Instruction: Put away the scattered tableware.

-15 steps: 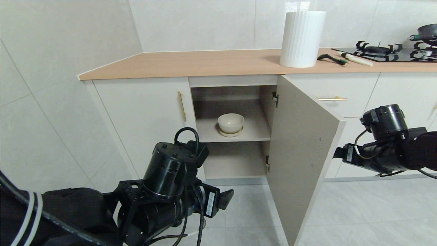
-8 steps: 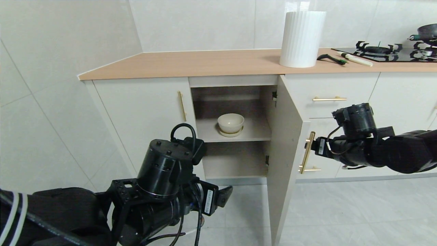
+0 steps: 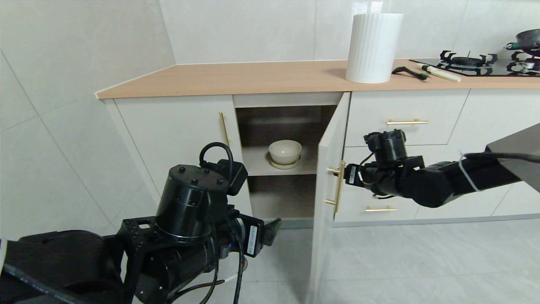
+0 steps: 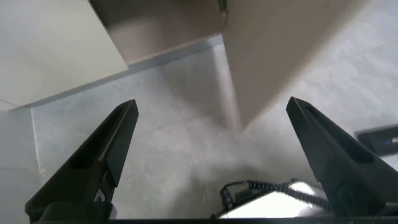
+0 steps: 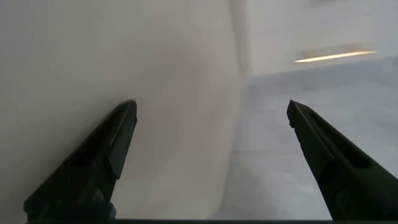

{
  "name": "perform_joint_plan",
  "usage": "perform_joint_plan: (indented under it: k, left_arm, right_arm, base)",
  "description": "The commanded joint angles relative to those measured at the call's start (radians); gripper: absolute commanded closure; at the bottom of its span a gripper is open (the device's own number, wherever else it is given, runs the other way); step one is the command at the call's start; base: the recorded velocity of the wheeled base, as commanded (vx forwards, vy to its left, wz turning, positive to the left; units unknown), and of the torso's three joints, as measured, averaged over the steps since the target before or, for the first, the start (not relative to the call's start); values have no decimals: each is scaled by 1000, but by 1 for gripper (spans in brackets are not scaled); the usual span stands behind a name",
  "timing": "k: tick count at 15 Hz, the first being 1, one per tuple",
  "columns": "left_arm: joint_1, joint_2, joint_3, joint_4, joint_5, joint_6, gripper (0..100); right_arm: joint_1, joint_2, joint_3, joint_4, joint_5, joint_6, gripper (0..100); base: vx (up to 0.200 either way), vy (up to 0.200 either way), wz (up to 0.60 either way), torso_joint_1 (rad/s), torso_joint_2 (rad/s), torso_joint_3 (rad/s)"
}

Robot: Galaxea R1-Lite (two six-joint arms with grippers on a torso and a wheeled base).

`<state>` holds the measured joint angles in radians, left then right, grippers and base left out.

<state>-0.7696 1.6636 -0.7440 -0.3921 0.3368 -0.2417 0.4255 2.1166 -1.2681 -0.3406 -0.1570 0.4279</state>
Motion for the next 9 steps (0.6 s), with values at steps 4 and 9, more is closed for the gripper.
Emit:
perform_joint_plan:
  k: [4, 9]
  left_arm:
    - [1, -31, -5, -11, 2, 9, 0]
    - [-5, -50, -1, -11, 5, 22, 0]
  right_arm:
    - [55, 95, -37, 2, 45, 65, 0]
    - [55, 126, -56, -44, 48, 94, 0]
  base:
    - [0, 0, 0, 0, 0, 0]
    - [0, 0, 0, 0, 0, 0]
